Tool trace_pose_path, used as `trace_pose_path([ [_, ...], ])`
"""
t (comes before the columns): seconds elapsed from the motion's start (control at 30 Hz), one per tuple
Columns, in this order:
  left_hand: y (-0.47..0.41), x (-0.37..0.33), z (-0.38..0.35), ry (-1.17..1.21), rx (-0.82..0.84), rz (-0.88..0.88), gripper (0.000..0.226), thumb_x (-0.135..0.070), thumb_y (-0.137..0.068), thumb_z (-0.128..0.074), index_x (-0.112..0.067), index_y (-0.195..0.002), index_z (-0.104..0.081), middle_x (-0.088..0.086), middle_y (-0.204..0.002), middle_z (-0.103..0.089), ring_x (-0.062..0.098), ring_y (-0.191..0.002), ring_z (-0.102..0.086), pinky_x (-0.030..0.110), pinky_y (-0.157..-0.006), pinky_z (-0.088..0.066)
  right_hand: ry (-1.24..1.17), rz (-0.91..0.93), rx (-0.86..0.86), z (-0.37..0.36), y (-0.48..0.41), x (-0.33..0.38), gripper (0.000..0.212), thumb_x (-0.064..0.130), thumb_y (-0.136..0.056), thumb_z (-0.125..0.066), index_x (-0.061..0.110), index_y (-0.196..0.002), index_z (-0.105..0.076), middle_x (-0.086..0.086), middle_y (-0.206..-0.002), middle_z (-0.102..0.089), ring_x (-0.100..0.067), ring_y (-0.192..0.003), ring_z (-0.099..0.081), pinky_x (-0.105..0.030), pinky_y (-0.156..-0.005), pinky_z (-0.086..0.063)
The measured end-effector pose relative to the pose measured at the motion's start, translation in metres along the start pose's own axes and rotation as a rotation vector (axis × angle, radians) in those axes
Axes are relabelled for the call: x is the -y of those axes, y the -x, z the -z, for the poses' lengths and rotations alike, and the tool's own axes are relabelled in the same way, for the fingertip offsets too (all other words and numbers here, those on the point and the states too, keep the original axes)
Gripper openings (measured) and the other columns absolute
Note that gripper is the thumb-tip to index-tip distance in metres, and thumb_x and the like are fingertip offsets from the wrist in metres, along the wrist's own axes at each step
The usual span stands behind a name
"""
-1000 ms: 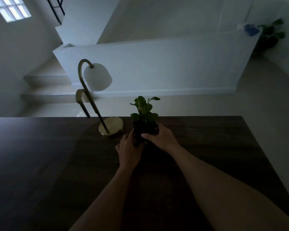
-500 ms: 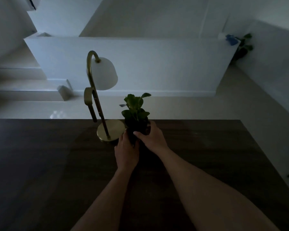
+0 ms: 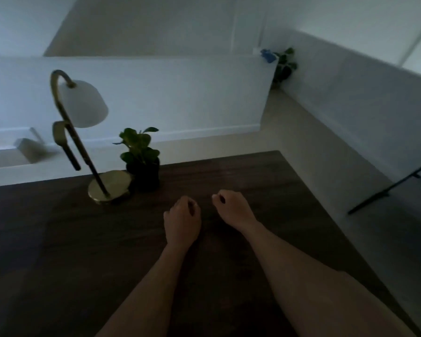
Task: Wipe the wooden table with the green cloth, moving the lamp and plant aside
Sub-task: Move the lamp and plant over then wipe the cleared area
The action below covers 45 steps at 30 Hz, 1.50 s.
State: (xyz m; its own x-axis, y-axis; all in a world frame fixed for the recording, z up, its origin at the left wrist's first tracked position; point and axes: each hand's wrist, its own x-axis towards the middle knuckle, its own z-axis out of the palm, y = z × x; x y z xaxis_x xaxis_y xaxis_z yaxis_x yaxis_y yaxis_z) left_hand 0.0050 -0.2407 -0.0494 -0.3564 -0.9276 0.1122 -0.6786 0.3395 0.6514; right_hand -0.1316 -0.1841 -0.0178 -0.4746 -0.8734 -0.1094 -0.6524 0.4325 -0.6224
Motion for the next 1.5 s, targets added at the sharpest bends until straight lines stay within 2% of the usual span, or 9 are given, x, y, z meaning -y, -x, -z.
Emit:
trace_pose_path([
  [0.23,0.092,-0.084,-0.036,-0.022,0.237,-0.367,0.022,-0.032,-0.095,-0.051,-0.022,-0.076,-0.057,-0.007,-0.072,-0.059,0.014,-0.069,-0.059,0.041,-0.076,-0.050,0.052,-0.126,-0.257,0.061,0.108,-0.093,0.036,0.033,-0.096,-0.047,0.022,-0.062,-0.046,0.001,-0.068,-0.054,-0.023,-0.072,-0.056,-0.034,-0.066,-0.040],
  [0.37,0.146,-0.105,-0.057,-0.031,0.288,-0.499,0.020,-0.034,-0.093,-0.052,-0.023,-0.076,-0.056,-0.004,-0.077,-0.061,0.019,-0.074,-0.060,0.039,-0.074,-0.046,0.069,-0.183,-0.373,0.080,0.183,-0.140,0.030,0.035,-0.099,-0.041,0.019,-0.076,-0.050,0.002,-0.071,-0.054,-0.020,-0.069,-0.054,-0.033,-0.063,-0.038],
  [0.5,0.194,-0.115,-0.074,-0.092,0.314,-0.605,0.019,-0.038,-0.093,-0.048,-0.024,-0.093,-0.061,-0.004,-0.096,-0.061,0.018,-0.093,-0.055,0.036,-0.082,-0.037,0.092,-0.151,-0.496,0.083,0.252,-0.175,0.015,0.031,-0.096,-0.045,0.018,-0.097,-0.054,-0.001,-0.094,-0.057,-0.020,-0.085,-0.056,-0.036,-0.072,-0.045],
  [0.67,0.218,-0.122,-0.079,-0.121,0.289,-0.620,0.022,-0.040,-0.092,-0.048,-0.025,-0.105,-0.059,-0.002,-0.110,-0.055,0.018,-0.105,-0.049,0.037,-0.090,-0.034,0.303,-0.108,-0.373,0.069,0.295,-0.192,0.064,0.055,-0.089,-0.030,0.012,-0.132,-0.050,-0.011,-0.133,-0.052,-0.028,-0.123,-0.047,-0.043,-0.104,-0.037],
  [0.8,0.205,-0.115,-0.071,-0.129,0.265,-0.572,0.023,-0.039,-0.092,-0.049,-0.026,-0.108,-0.058,-0.002,-0.112,-0.054,0.017,-0.109,-0.048,0.035,-0.092,-0.032,0.412,-0.065,-0.204,0.046,0.298,-0.184,0.076,0.065,-0.085,-0.010,0.028,-0.149,-0.029,0.000,-0.159,-0.025,-0.022,-0.148,-0.014,-0.037,-0.118,-0.008],
  [0.87,0.188,-0.107,-0.066,-0.141,0.246,-0.541,0.024,-0.039,-0.092,-0.049,-0.025,-0.109,-0.058,-0.001,-0.113,-0.054,0.019,-0.111,-0.048,0.037,-0.094,-0.032,0.456,-0.082,-0.171,0.040,0.290,-0.181,0.078,0.067,-0.082,-0.006,0.033,-0.151,-0.020,0.003,-0.161,-0.014,-0.023,-0.149,-0.004,-0.037,-0.118,0.003],
  [1.0,0.142,-0.081,-0.061,-0.176,0.217,-0.448,0.027,-0.039,-0.092,-0.050,-0.022,-0.113,-0.058,0.001,-0.118,-0.052,0.021,-0.116,-0.045,0.039,-0.098,-0.031,0.461,-0.069,-0.176,0.038,0.246,-0.171,0.078,0.068,-0.080,-0.013,0.034,-0.150,-0.023,0.002,-0.161,-0.016,-0.026,-0.149,-0.005,-0.043,-0.119,0.002],
  [1.33,-0.012,-0.026,-0.054,-0.308,0.151,-0.268,0.039,-0.041,-0.092,-0.050,-0.023,-0.127,-0.053,0.003,-0.132,-0.046,0.024,-0.128,-0.038,0.042,-0.107,-0.026,0.509,-0.082,-0.021,0.032,0.049,-0.140,0.096,0.086,-0.069,-0.015,0.039,-0.152,-0.005,-0.002,-0.163,0.005,-0.040,-0.146,0.013,-0.062,-0.111,0.016],
  [1.5,-0.053,-0.026,-0.065,-0.330,0.132,-0.236,0.042,-0.041,-0.096,-0.041,-0.025,-0.135,-0.046,0.006,-0.141,-0.039,0.027,-0.134,-0.031,0.046,-0.113,-0.020,0.501,-0.105,-0.049,0.059,-0.024,-0.160,0.077,0.077,-0.084,-0.025,0.044,-0.150,-0.007,0.005,-0.163,0.002,-0.034,-0.148,0.009,-0.061,-0.113,0.012],
])
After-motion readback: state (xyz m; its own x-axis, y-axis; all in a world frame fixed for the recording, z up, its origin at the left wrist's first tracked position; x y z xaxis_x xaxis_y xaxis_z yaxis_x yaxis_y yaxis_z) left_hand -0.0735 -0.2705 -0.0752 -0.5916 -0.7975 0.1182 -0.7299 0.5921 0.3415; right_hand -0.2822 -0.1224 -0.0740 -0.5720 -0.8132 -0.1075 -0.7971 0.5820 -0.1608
